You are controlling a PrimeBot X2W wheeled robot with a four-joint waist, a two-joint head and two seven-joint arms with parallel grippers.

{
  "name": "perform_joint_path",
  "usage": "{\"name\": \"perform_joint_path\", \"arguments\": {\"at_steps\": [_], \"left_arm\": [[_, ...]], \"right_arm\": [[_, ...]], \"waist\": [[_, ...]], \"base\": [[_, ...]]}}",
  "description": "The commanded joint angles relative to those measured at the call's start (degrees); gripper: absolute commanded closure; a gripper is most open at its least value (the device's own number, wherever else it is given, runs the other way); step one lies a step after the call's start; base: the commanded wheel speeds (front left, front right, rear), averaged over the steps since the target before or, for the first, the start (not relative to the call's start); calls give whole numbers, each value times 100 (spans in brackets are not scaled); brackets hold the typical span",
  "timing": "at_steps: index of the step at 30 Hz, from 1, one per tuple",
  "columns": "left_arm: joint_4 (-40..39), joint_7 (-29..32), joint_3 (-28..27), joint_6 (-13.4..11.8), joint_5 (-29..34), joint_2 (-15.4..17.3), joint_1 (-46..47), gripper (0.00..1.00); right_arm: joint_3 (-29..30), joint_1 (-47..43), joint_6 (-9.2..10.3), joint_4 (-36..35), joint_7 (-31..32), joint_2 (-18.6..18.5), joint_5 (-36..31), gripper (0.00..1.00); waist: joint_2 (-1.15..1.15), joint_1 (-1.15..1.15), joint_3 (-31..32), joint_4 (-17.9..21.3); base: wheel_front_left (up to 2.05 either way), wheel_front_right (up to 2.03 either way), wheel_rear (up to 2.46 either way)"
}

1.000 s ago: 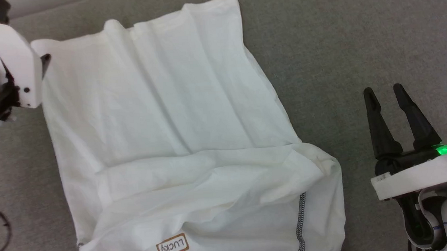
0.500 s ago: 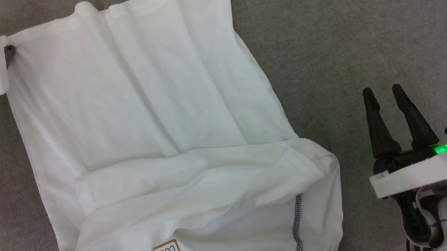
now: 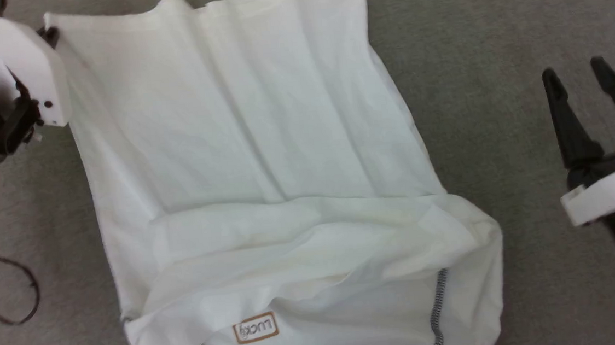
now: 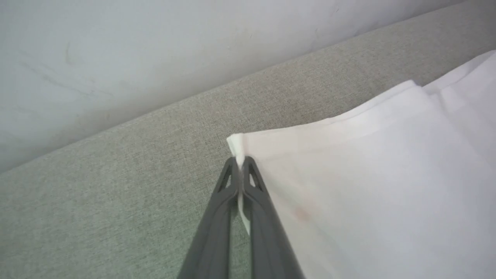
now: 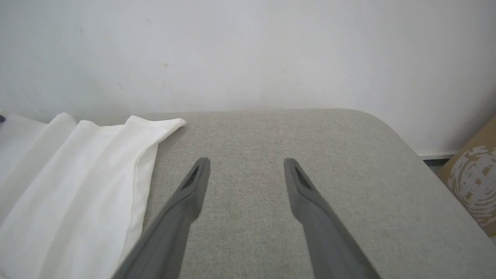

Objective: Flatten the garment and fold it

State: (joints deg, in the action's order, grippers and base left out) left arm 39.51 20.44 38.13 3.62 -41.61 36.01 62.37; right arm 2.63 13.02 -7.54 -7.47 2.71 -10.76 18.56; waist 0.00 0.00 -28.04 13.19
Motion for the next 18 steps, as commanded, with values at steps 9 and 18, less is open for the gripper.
{"name": "perform_joint_path", "arguments": {"at_steps": [9,18], "left_arm": [[-515,-739,168,44,275,-393,89,100],[-1183,-1057,423,32,474,-826,170,100]], "right_arm": [[-920,2014,5,191,2799,-1261,1128,0],[-1747,4118,5,2329,4179,-1585,865,0]], "waist": [[0,0,-30,-1191],[0,0,-418,-1965]], "base": [[0,0,0],[0,0,0]]}}
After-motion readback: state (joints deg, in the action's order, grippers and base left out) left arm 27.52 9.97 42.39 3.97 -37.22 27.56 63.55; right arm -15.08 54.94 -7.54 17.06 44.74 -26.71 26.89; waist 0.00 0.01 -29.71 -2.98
